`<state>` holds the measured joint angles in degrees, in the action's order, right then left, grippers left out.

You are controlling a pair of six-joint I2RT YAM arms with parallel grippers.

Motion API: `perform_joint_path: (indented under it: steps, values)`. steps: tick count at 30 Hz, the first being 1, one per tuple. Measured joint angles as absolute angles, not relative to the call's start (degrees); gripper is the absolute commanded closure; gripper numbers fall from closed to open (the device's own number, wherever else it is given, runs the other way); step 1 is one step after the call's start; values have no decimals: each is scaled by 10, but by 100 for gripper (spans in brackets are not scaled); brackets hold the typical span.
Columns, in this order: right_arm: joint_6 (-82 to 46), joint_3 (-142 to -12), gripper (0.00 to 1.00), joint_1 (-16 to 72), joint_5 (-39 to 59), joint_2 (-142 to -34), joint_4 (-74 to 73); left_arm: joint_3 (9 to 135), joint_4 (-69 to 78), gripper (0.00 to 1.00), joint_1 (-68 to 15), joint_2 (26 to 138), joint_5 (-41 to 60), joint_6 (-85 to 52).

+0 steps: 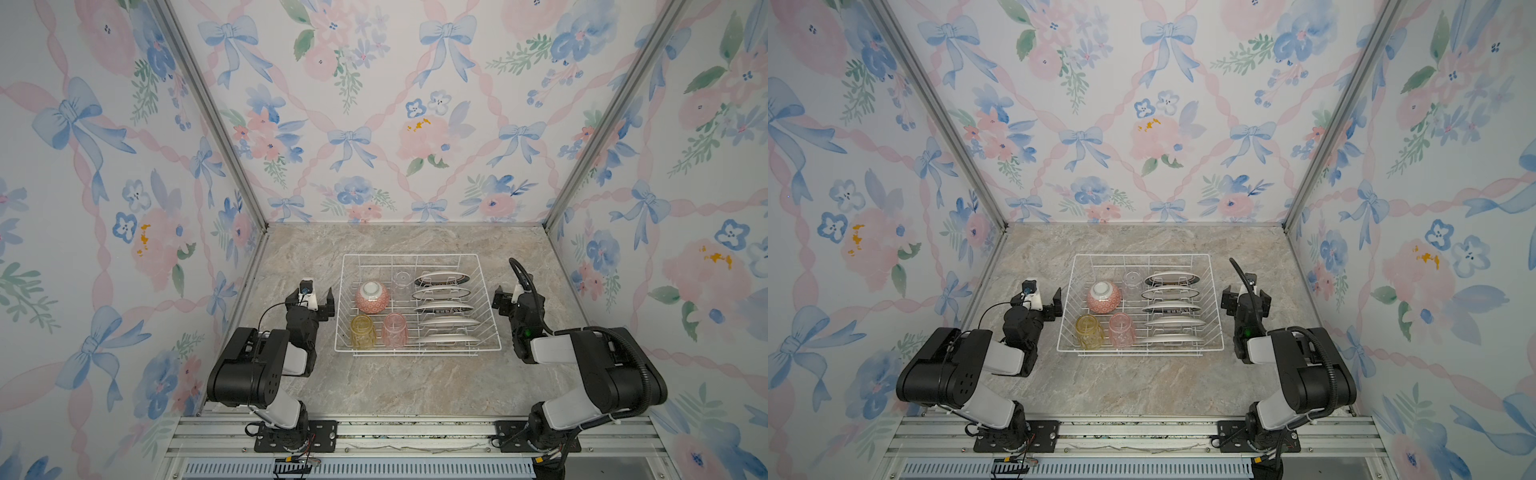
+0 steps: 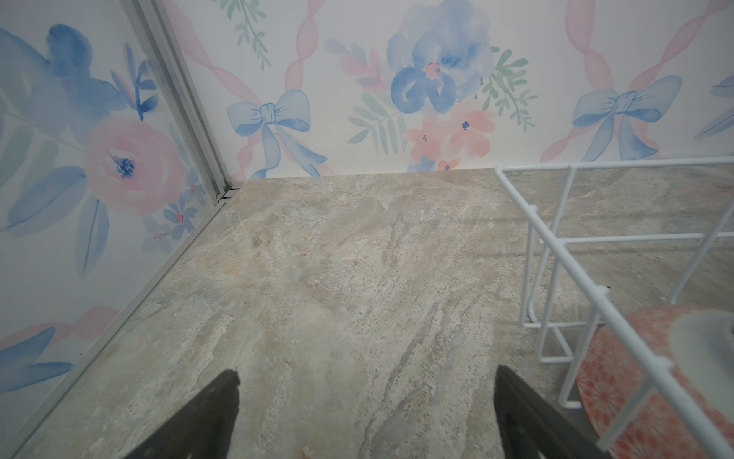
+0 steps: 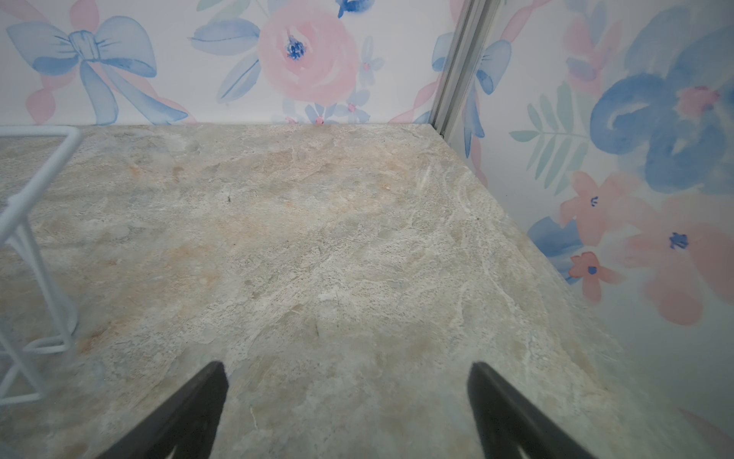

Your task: Unload the mixed dishes from the dish rack

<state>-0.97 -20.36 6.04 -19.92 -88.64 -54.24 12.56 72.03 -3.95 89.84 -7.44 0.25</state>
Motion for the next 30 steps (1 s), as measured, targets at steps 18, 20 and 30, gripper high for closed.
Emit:
perform_joint_path:
  steps: [18, 20, 30]
  values:
    - [-10, -204, 3, 60, -199, -886, -542, 128, 712, 21, -33, 898, -75, 2]
    - [-10, -204, 3, 60, -199, -886, -542, 133, 695, 23, -34, 894, -75, 2]
    - [-9, -204, 5, 59, -197, -886, -542, 211, 479, 33, -132, 694, -127, 11]
